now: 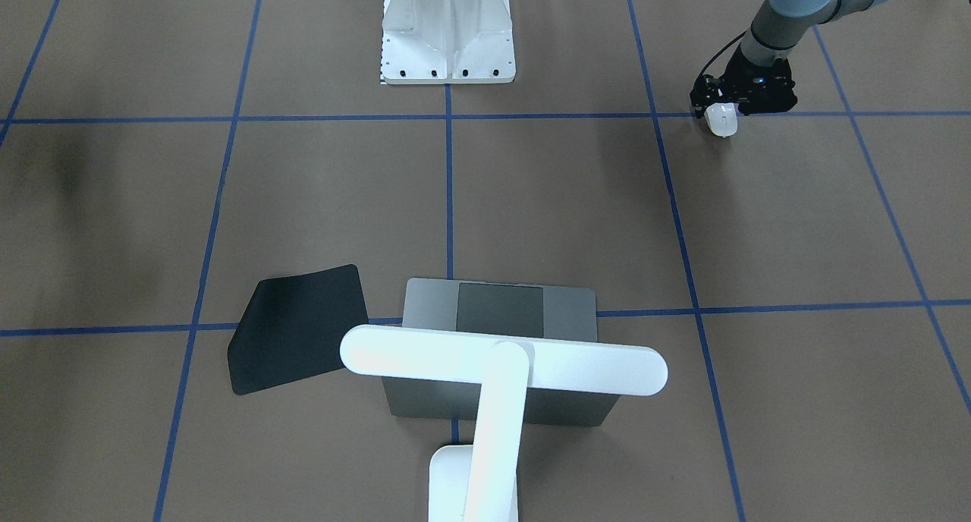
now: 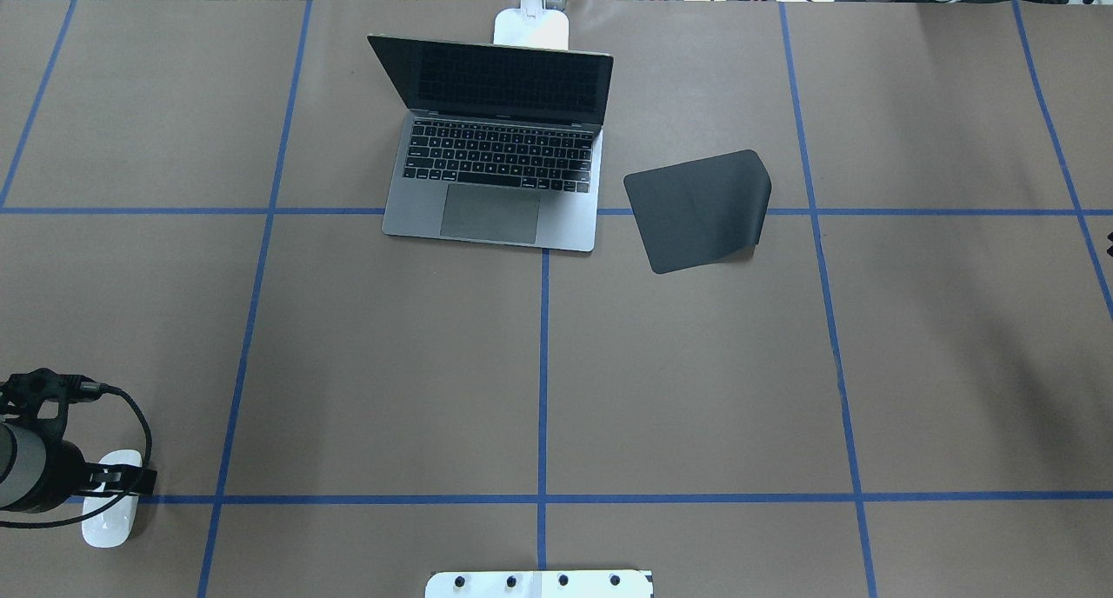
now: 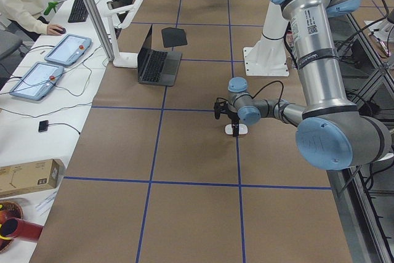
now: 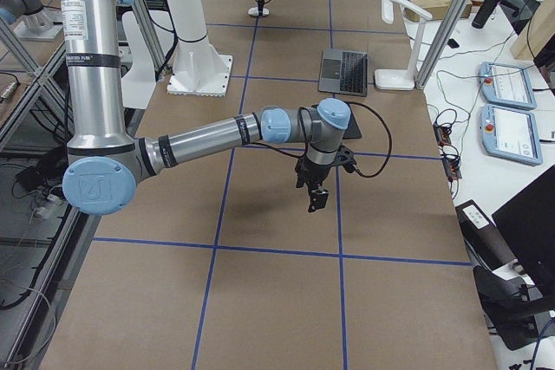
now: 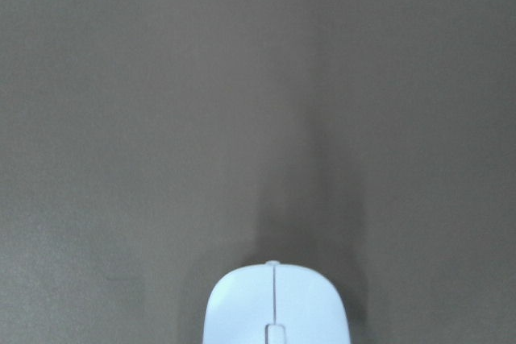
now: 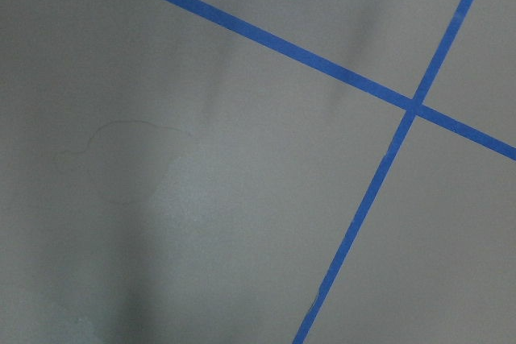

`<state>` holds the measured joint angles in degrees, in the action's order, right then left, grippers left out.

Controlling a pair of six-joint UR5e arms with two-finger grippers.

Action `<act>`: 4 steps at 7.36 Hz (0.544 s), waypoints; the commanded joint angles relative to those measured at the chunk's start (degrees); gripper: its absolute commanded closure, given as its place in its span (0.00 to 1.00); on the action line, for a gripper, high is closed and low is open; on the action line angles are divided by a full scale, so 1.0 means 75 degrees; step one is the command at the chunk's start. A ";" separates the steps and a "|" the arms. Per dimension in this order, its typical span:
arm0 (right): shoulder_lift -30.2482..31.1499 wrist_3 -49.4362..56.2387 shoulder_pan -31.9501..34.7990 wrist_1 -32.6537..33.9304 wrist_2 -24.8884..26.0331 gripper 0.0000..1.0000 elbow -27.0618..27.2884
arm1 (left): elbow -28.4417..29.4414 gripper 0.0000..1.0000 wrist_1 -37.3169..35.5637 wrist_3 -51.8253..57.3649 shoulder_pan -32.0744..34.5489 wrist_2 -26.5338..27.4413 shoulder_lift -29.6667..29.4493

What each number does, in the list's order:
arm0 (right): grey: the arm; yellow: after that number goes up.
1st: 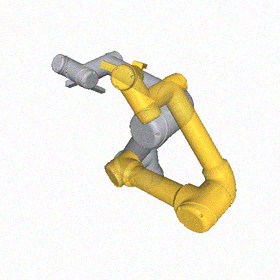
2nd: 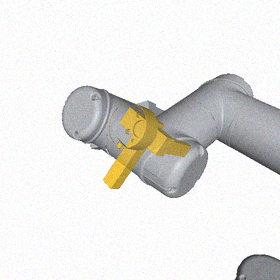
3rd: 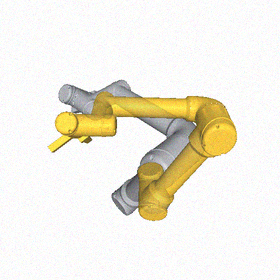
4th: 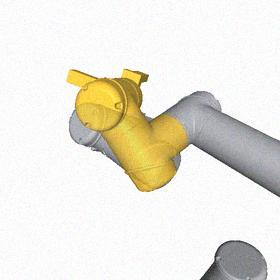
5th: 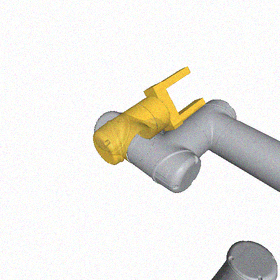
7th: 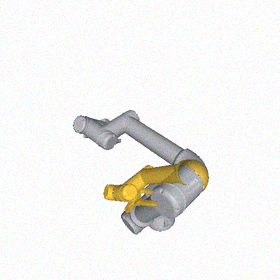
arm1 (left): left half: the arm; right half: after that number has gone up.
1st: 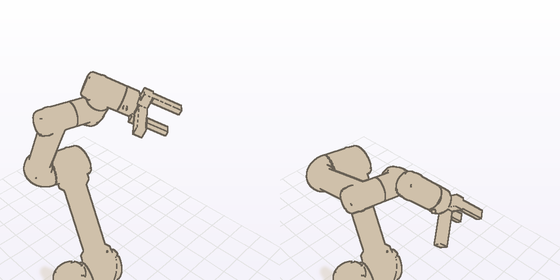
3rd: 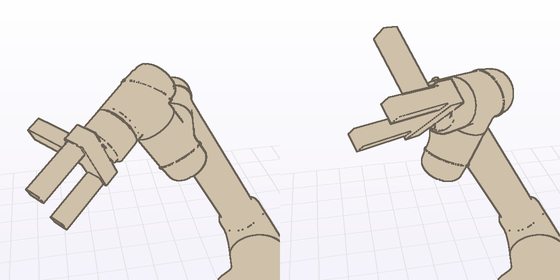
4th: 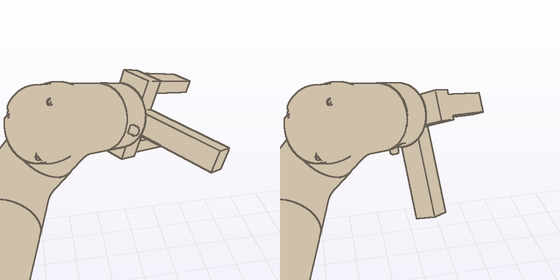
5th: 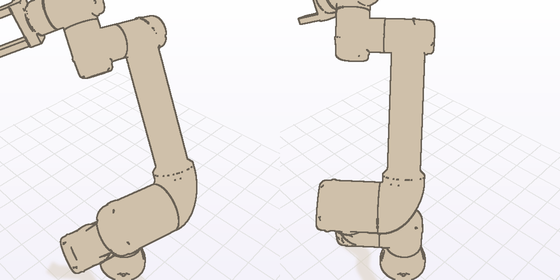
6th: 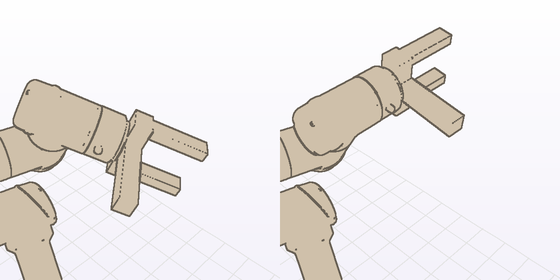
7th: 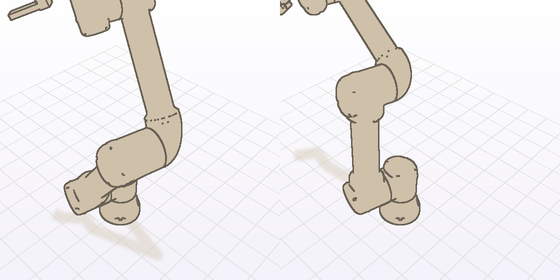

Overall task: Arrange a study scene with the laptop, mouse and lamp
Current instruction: 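Grasp the white mouse with the left gripper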

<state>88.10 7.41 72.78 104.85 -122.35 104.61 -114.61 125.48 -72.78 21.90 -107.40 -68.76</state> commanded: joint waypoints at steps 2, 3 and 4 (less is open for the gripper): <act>-0.0005 -0.0004 0.0000 0.0000 0.0000 0.00 0.0009 | 0.0000 0.10 0.0016 0.0000 -0.0084 0.0035 0.0016; -0.0005 -0.0004 0.0000 0.0000 0.0000 0.00 0.0009 | -0.0012 0.16 0.0016 0.0000 -0.0084 0.0035 0.0016; -0.0005 -0.0004 0.0000 0.0000 0.0000 0.00 0.0009 | -0.0035 0.20 0.0016 0.0000 -0.0084 0.0035 0.0016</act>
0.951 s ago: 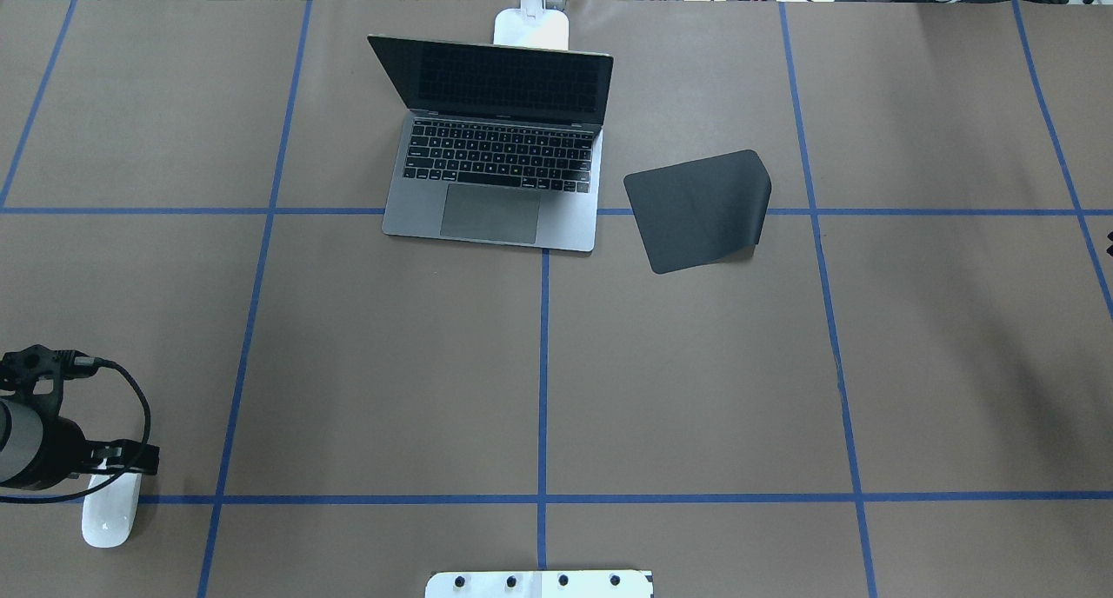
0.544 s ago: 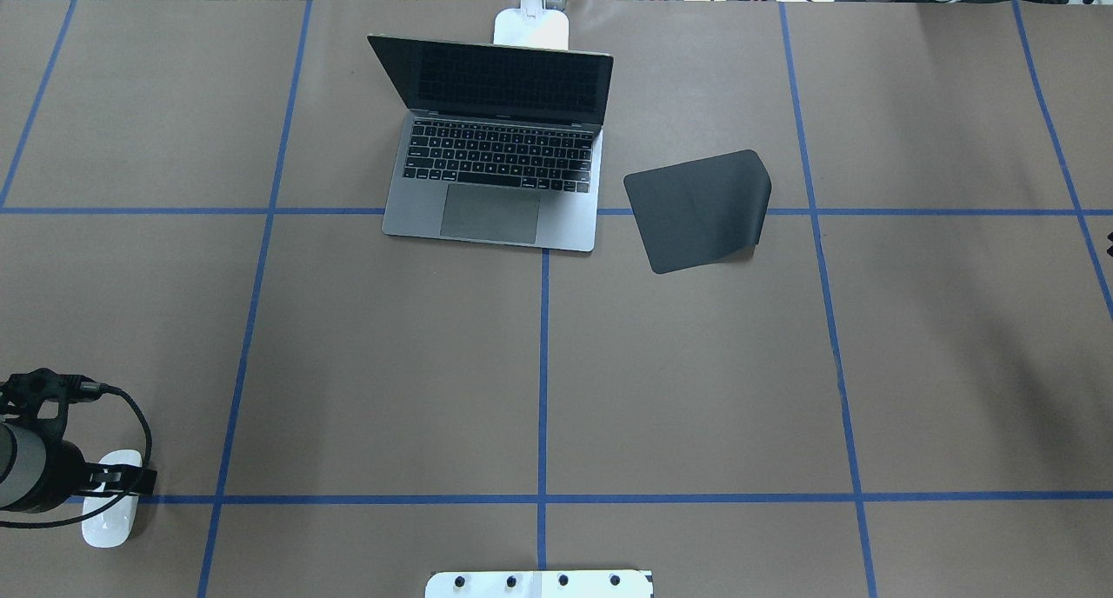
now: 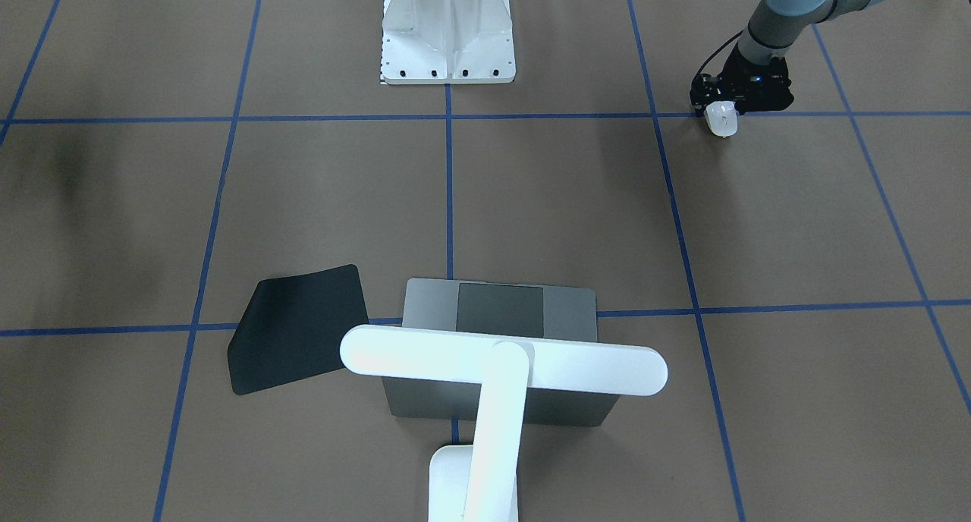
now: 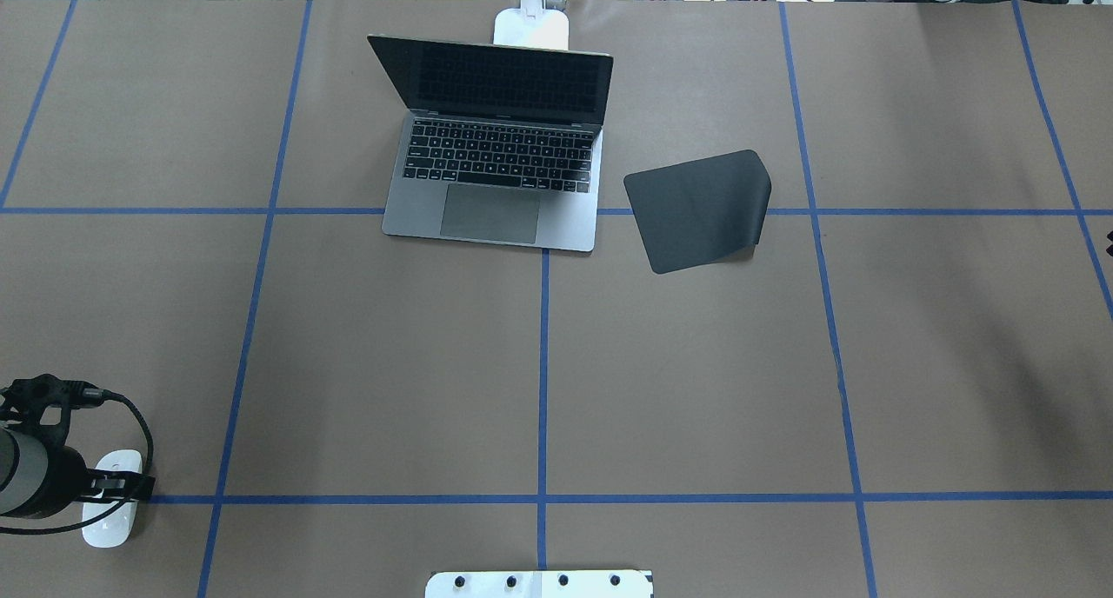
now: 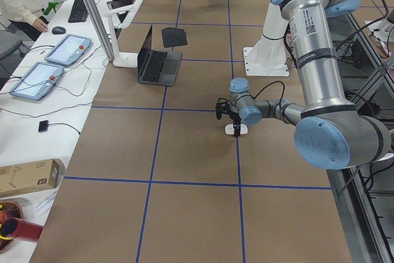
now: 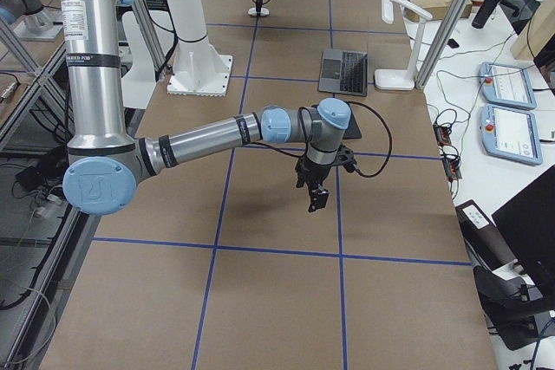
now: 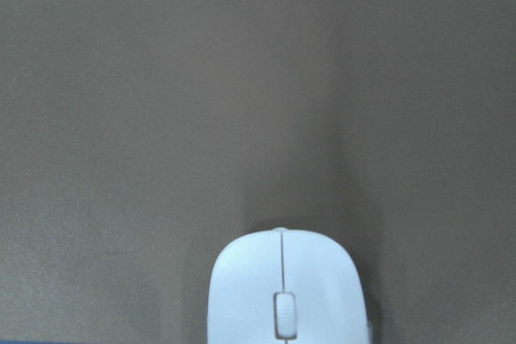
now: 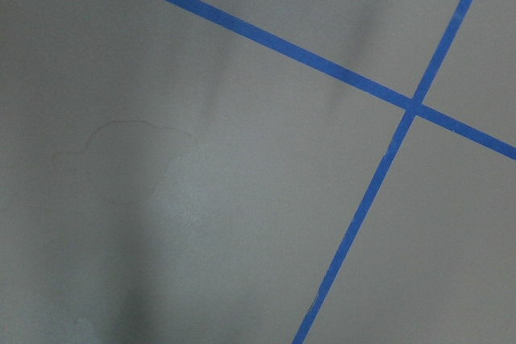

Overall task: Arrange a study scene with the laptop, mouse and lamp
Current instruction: 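Grasp the white mouse with the left gripper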

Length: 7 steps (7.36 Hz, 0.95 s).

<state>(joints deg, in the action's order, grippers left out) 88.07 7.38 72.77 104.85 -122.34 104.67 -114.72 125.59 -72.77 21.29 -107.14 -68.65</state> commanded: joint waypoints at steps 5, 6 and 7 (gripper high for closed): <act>0.0000 0.0000 0.0012 0.0000 0.0000 0.00 0.0013 | -0.0103 0.35 0.0013 0.0000 -0.0003 -0.0011 0.0118; 0.0000 0.0000 0.0012 0.0000 0.0000 0.00 0.0013 | -0.0103 0.39 0.0013 0.0000 -0.0003 0.0000 0.0118; 0.0000 0.0000 0.0012 0.0000 0.0000 0.00 0.0013 | -0.0103 0.40 0.0013 0.0012 -0.0003 0.0001 0.0118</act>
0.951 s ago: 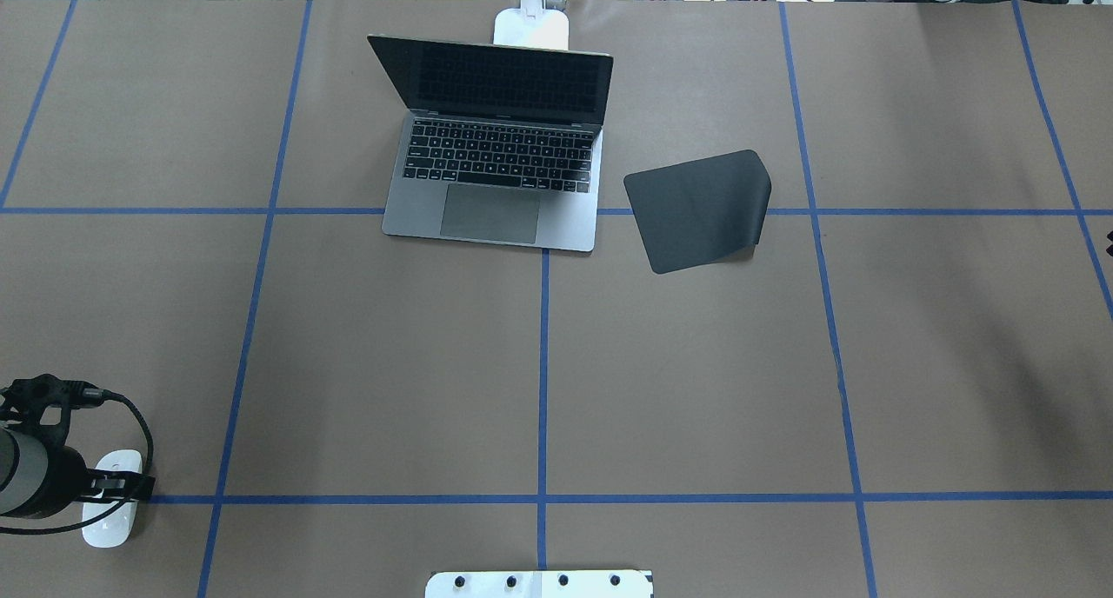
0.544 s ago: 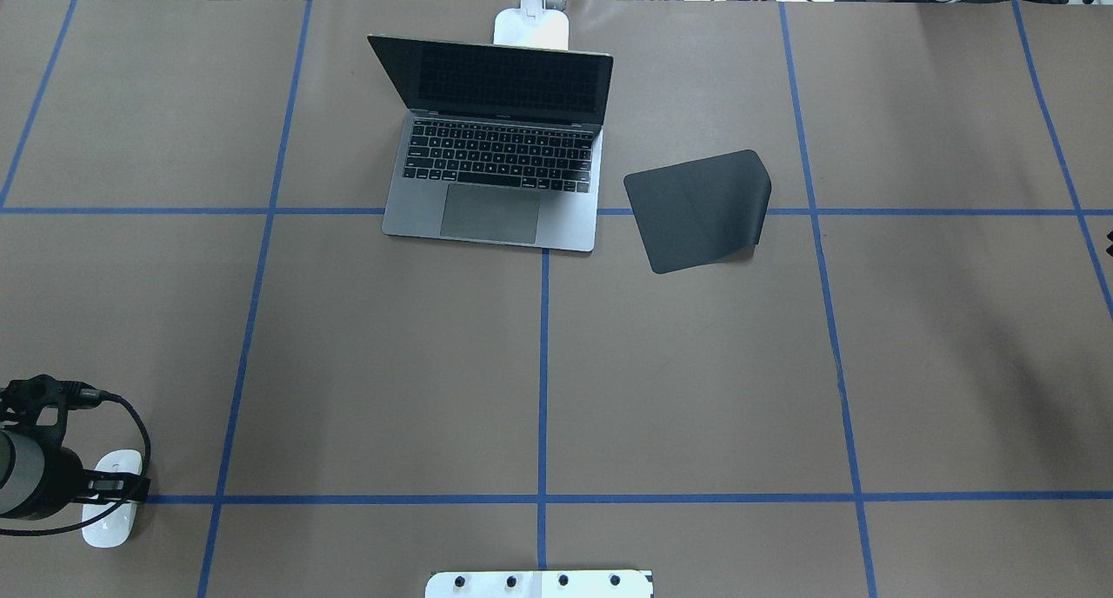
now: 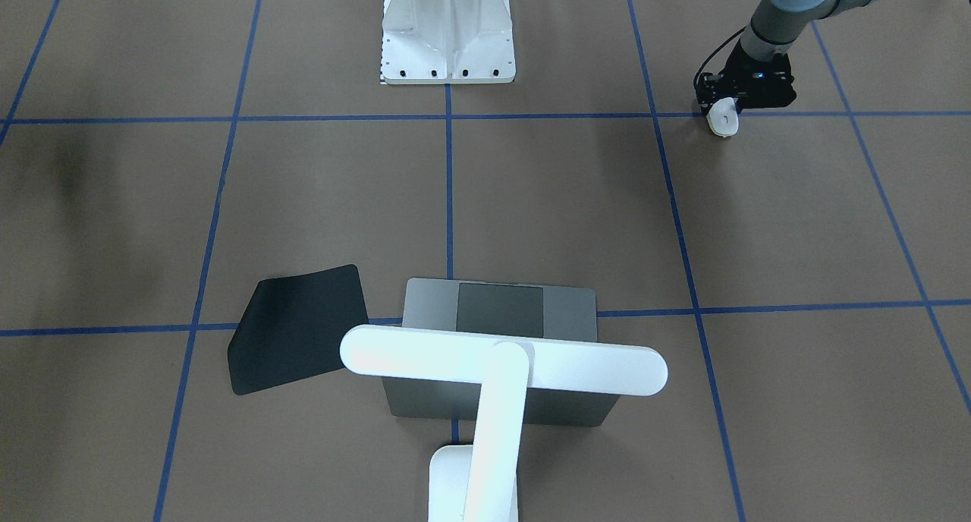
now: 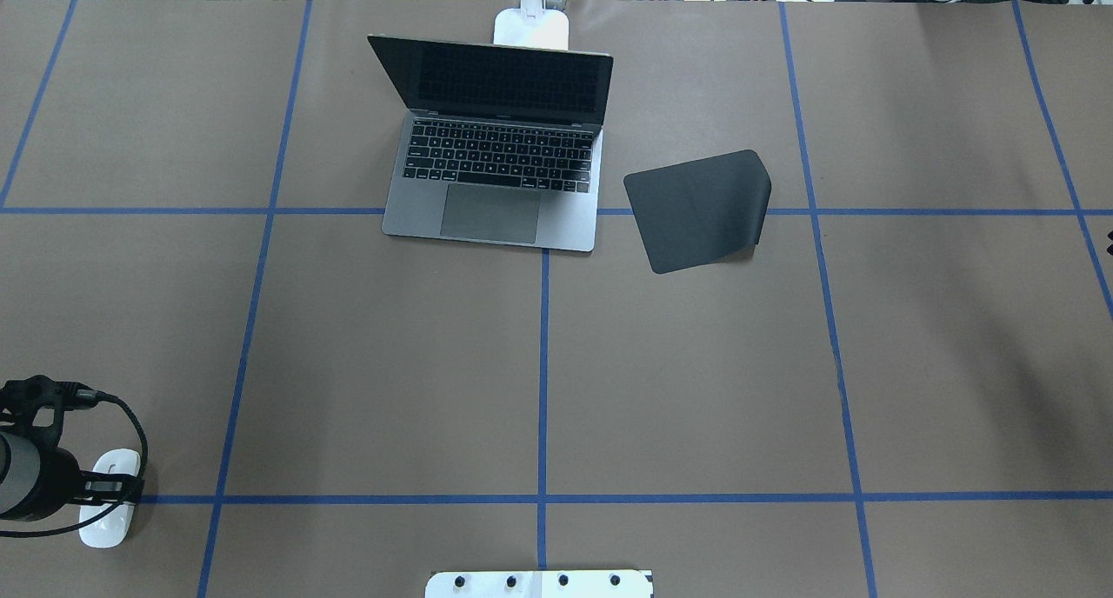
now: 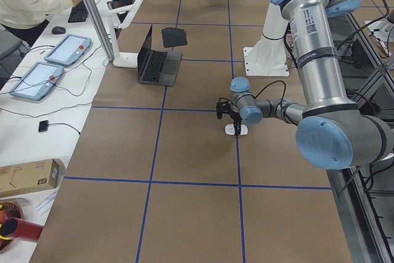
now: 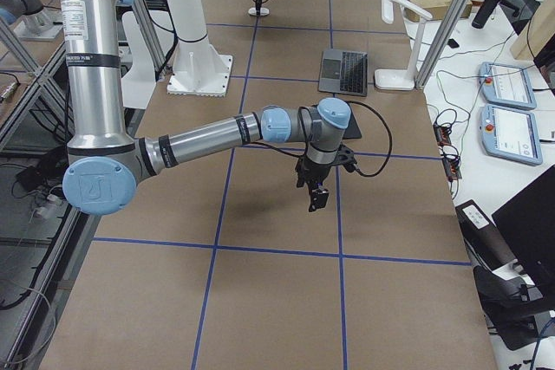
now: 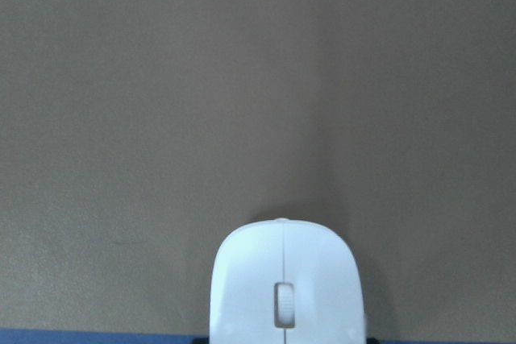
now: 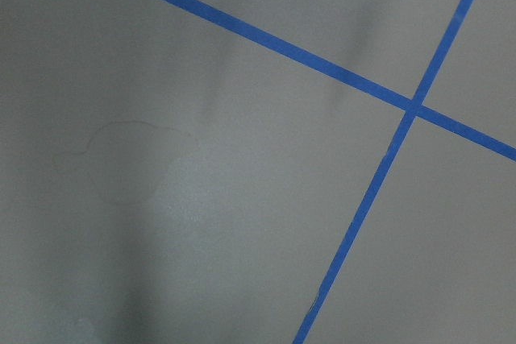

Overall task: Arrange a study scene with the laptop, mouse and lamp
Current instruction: 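Grasp the white mouse with the left gripper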

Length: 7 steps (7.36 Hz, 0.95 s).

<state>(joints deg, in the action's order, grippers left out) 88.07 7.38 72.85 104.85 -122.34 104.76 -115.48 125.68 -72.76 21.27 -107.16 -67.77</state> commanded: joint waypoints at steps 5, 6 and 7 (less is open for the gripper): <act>0.0000 0.0000 0.0002 0.0000 0.0000 0.00 -0.0034 | -0.0363 0.51 -0.0012 0.0021 0.0023 -0.0090 -0.0011; 0.0000 -0.0012 0.0002 0.0000 0.0000 0.00 -0.0035 | -0.0538 0.57 -0.0023 0.0009 0.0081 -0.0090 -0.0057; 0.0012 -0.0058 -0.0010 0.0000 0.0000 0.00 -0.0058 | -0.0749 0.67 -0.0023 -0.0002 0.0094 -0.0114 -0.0174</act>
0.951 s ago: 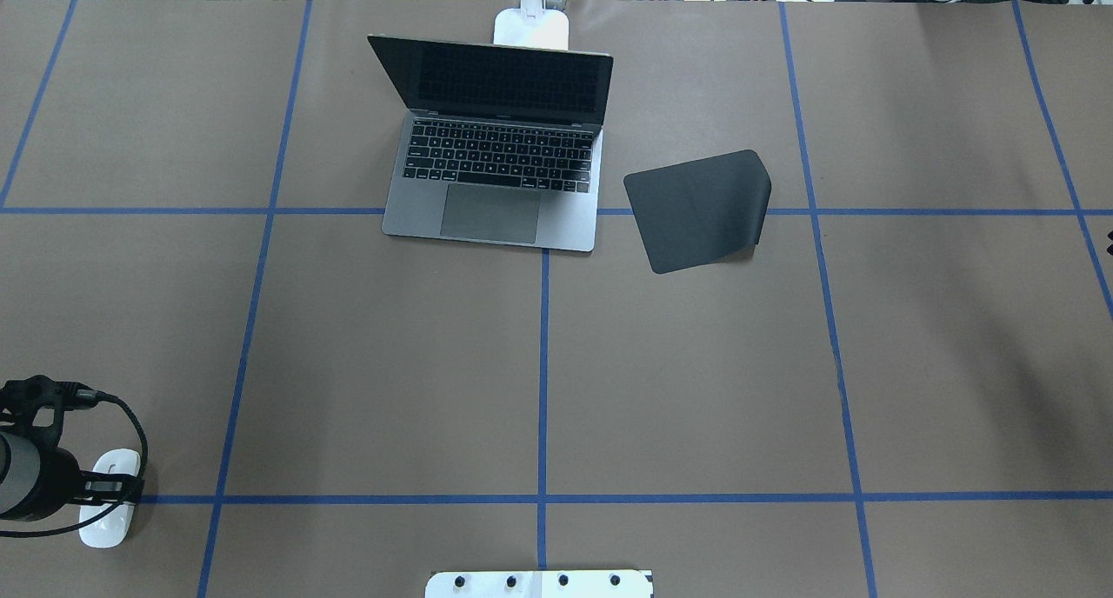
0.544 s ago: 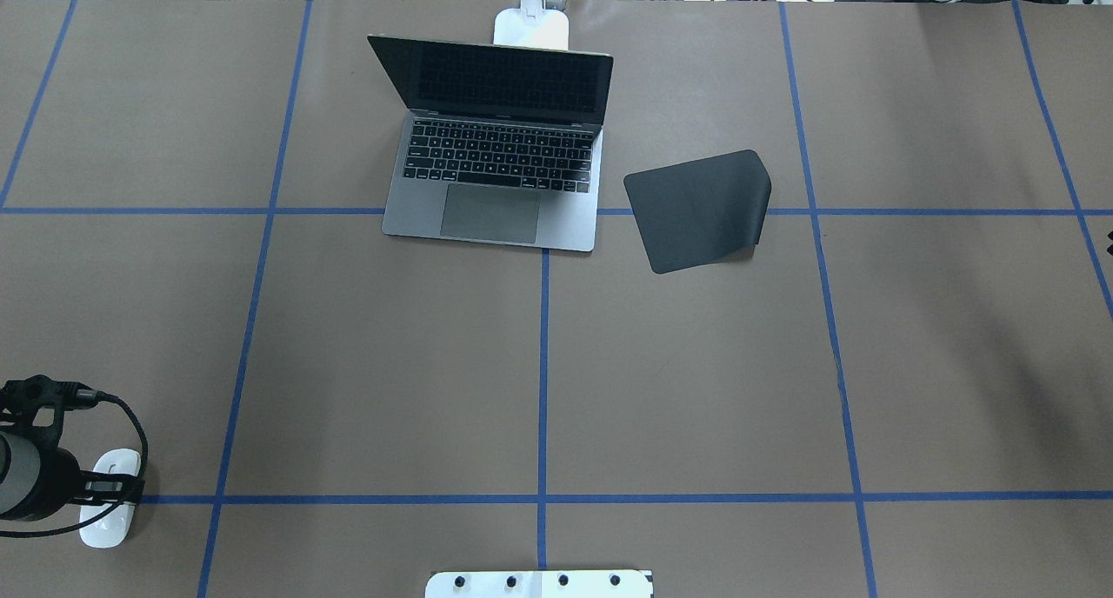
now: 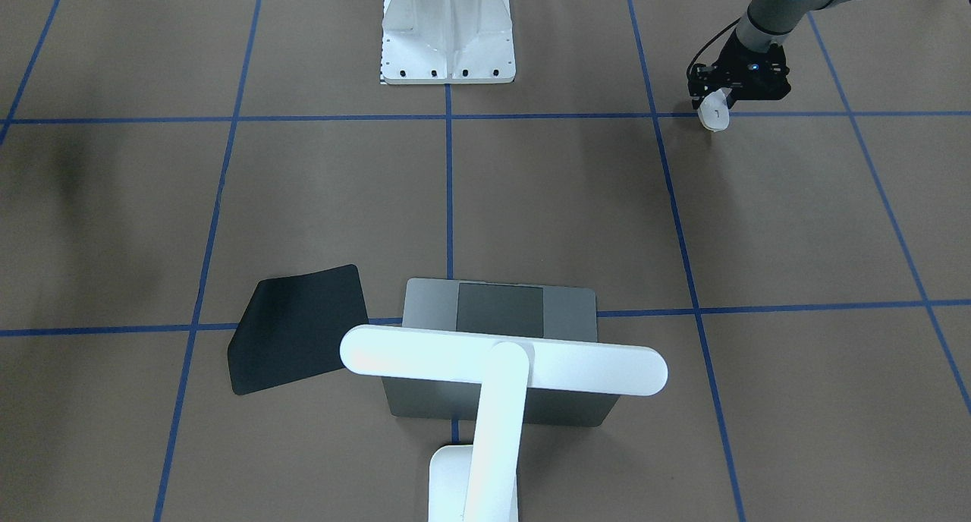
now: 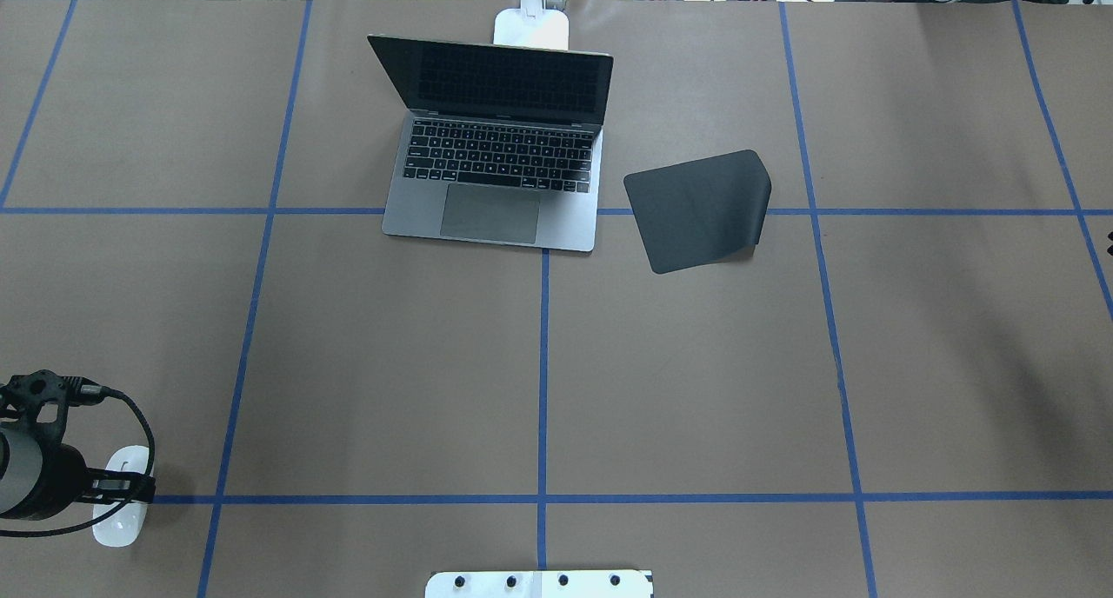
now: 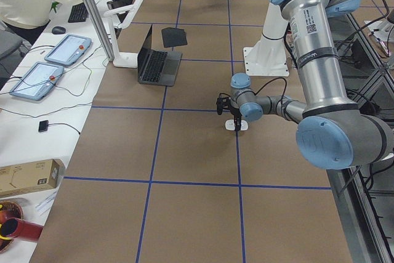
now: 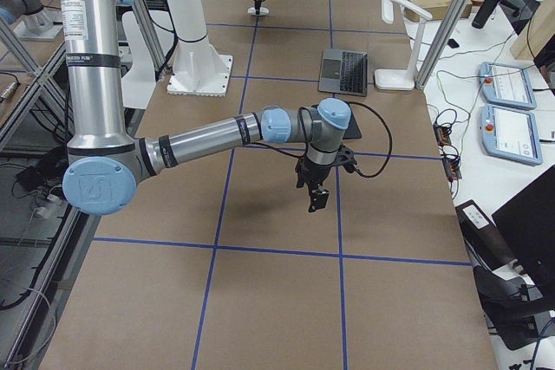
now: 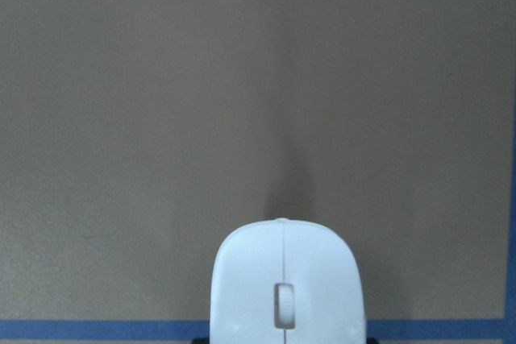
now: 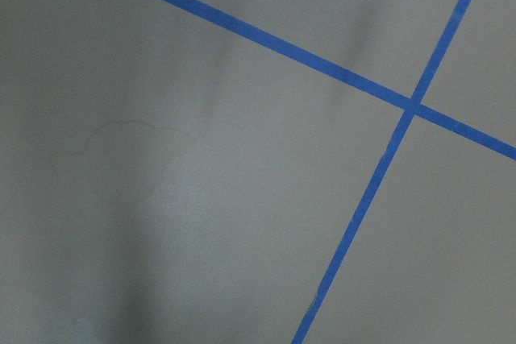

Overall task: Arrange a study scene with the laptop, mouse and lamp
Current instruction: 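Grasp the white mouse with the left gripper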

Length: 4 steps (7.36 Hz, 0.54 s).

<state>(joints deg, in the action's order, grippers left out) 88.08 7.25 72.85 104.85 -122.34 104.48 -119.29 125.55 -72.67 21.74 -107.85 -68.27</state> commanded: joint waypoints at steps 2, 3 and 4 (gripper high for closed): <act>-0.0014 -0.0064 -0.0010 0.0000 0.0000 0.00 -0.0067 | -0.0395 0.83 -0.0041 -0.0118 0.0054 0.0036 -0.0865; -0.0049 -0.0087 -0.0021 0.0000 -0.0012 0.00 -0.0184 | -0.0337 0.93 -0.0065 -0.0328 0.0089 0.0048 -0.1241; -0.0049 -0.0087 -0.0010 0.0000 -0.0023 0.00 -0.0197 | -0.0301 1.00 -0.0076 -0.0353 0.0113 0.0083 -0.1488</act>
<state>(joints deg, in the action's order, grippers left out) 87.83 6.68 72.73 104.85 -122.42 103.43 -121.82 125.15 -74.54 22.34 -107.52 -76.45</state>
